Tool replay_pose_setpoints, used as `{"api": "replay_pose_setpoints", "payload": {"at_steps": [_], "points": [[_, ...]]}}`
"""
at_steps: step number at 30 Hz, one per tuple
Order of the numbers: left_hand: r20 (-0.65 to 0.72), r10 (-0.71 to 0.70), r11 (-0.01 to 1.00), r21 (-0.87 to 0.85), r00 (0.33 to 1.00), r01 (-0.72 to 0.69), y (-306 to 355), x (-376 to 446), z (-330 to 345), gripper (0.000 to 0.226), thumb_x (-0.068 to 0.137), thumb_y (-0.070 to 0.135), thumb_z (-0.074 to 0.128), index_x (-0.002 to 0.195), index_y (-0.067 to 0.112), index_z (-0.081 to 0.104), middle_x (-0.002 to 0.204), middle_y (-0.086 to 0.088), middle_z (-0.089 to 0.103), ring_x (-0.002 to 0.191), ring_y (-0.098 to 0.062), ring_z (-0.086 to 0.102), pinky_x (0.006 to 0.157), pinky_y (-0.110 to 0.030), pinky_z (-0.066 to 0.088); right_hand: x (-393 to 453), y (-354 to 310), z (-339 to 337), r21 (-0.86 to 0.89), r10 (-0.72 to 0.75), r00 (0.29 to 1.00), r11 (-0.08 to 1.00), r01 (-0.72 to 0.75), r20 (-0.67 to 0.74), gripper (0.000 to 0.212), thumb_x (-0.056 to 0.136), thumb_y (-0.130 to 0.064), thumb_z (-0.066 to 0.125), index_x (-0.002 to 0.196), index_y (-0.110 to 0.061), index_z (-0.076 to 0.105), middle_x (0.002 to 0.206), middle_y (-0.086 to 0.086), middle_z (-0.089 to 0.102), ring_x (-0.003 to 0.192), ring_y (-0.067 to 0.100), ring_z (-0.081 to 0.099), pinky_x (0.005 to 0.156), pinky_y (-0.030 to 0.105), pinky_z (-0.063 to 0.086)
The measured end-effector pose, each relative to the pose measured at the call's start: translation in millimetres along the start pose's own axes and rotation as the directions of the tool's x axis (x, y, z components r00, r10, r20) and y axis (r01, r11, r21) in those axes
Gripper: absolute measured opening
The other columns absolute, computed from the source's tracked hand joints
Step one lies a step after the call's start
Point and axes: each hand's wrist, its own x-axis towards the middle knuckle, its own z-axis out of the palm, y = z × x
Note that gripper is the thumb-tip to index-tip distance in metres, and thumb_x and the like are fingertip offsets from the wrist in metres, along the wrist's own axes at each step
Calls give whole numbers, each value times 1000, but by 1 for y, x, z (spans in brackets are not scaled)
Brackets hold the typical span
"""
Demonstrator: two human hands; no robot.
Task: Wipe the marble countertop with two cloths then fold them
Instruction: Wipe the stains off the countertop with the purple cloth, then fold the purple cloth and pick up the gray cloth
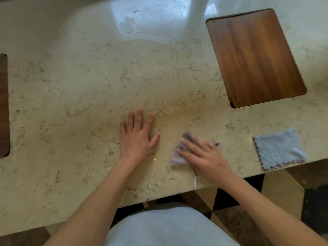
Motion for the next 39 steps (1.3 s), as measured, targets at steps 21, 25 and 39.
{"api": "replay_pose_setpoints", "payload": {"at_steps": [21, 25, 39], "points": [[-60, -181, 807, -580, 982, 113, 14, -72, -15, 31, 94, 20, 59, 124, 11, 64, 113, -9, 64, 108, -29, 58, 95, -43, 49, 20, -103, -29, 397, 693, 713, 628, -669, 107, 40, 103, -33, 49, 136, -13, 56, 130, 7, 59, 118, 29, 55, 96, 42, 42], [112, -239, 702, -666, 964, 252, 26, -90, -9, 44, 91, 29, 67, 131, 12, 59, 118, -6, 63, 110, -24, 60, 96, -42, 52, 32, -104, -39, 313, 726, 651, 579, -753, 223, 33, 98, -40, 61, 122, -18, 58, 116, 2, 62, 111, 27, 52, 92, 40, 38], [256, -7, 201, -947, 967, 252, 6, -113, -44, 13, 89, 13, 67, 84, 9, 55, 81, -7, 56, 76, -20, 54, 72, -32, 45, 15, -101, -86, 783, 725, 589, 113, -612, 356, 17, 99, -19, 58, 85, -12, 51, 79, 3, 51, 72, 16, 47, 64, 29, 38]]}}
